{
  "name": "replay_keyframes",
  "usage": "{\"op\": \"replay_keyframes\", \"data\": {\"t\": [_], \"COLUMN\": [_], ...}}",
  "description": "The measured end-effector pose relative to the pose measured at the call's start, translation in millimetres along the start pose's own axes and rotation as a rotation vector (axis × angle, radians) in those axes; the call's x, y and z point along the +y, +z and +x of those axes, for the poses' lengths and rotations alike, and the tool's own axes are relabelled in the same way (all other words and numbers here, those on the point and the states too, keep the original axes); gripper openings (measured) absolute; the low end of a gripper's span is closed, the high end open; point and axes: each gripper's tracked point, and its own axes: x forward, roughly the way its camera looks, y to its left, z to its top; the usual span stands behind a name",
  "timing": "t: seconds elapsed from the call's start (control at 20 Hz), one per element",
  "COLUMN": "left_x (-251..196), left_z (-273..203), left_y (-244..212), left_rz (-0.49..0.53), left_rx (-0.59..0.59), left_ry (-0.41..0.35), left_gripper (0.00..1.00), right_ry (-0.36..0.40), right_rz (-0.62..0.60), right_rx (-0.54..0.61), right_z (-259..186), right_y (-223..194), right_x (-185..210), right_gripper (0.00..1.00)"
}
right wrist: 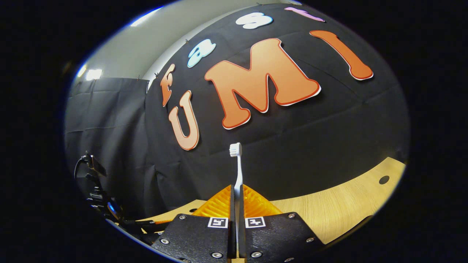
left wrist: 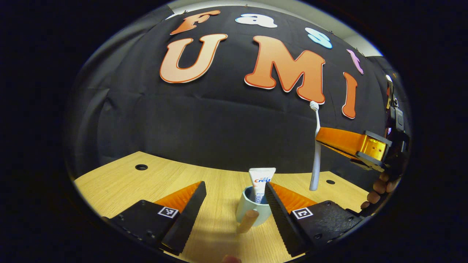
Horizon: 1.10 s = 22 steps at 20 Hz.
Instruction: Put the toothbrush and toothpaste on the desktop into the cup, then pick up the cup and place it on the coaster on the desktop.
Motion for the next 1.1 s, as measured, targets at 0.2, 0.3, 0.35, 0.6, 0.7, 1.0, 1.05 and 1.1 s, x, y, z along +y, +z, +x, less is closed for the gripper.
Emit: {"op": "replay_keyframes", "data": {"t": [0.2, 0.3, 0.35, 0.6, 0.7, 1.0, 1.05, 1.1], "left_x": [18, 24, 30, 41, 39, 25, 21, 16], "left_z": [-10, -12, -12, -8, -9, 1, 2, 2], "left_y": [-4, -4, -4, -28, -29, -28, -28, -28], "left_rz": [0.007, 0.014, 0.017, 0.002, 0.002, -0.002, -0.005, 0.001], "left_rx": [0.003, 0.004, 0.004, 0.05, 0.07, 0.095, 0.097, 0.119], "left_ry": [0.027, 0.038, 0.051, 0.073, 0.075, 0.055, 0.042, 0.035], "left_gripper": [0.96, 0.96, 0.96, 0.97, 0.97, 0.97, 0.97, 0.97], "right_ry": [0.002, 0.002, 0.004, -0.008, -0.01, 0.001, -0.003, -0.013], "right_rz": [0.027, 0.038, 0.039, 0.032, 0.043, 0.024, 0.026, 0.033], "right_rx": [-0.024, -0.022, -0.019, 0.034, 0.057, 0.149, 0.179, 0.202], "right_z": [23, 36, 41, 55, 56, 45, 41, 38], "right_y": [-12, -22, -28, -66, -78, -94, -99, -104], "right_x": [0, -1, 0, -8, -12, -13, -15, -18], "right_gripper": [0.02, 0.02, 0.02, 0.02, 0.04, 0.06, 0.07, 0.1]}}
